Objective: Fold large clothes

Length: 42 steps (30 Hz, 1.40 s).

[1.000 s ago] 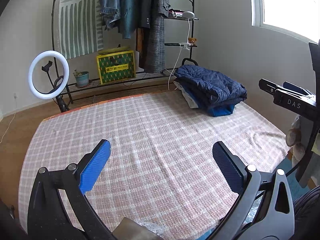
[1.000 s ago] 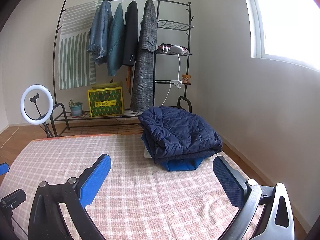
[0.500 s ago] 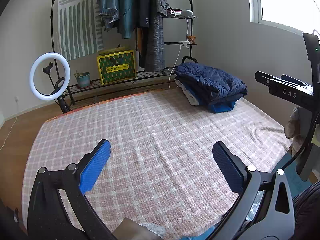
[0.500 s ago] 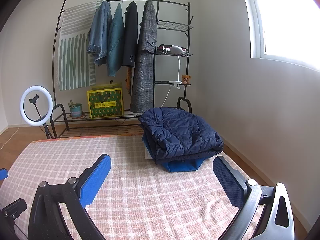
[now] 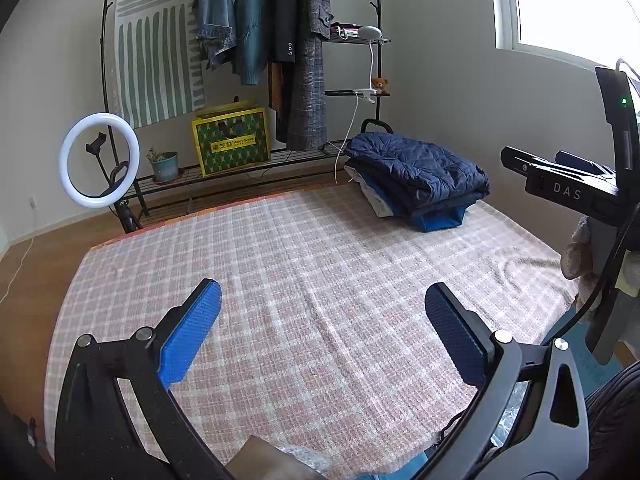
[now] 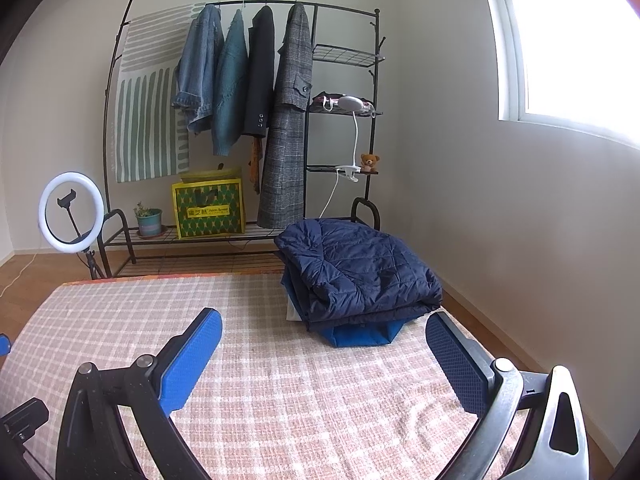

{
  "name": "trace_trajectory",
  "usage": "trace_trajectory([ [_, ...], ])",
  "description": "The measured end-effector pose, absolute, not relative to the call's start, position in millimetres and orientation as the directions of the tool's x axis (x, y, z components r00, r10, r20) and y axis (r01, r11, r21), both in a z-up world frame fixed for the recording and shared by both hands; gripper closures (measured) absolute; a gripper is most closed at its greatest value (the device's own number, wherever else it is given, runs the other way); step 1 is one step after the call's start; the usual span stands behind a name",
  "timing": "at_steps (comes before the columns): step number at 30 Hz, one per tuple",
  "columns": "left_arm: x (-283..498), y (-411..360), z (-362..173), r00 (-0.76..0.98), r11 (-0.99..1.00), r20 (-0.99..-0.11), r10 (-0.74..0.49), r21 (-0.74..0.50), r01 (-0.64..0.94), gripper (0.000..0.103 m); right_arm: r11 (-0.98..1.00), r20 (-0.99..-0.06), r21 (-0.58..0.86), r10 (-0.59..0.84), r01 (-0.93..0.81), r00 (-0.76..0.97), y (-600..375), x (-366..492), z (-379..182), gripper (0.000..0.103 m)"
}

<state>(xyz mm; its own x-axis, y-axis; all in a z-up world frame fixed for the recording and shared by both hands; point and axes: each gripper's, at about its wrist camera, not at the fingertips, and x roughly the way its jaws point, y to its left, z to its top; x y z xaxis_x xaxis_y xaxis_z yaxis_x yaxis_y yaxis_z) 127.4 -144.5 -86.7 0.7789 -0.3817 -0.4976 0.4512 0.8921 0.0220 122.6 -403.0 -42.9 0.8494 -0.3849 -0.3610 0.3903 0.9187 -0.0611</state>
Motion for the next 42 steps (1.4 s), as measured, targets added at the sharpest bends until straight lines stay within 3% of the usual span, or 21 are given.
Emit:
trace_trajectory([
  [42,124.9,-149.5,-88.6,0.783,0.894,-0.496,-0.376,0.03,0.448,0.0,0.913,-0.379,-0.04,-0.389,0.405,0.84,-401.2,121.4,-44.2,0.0],
])
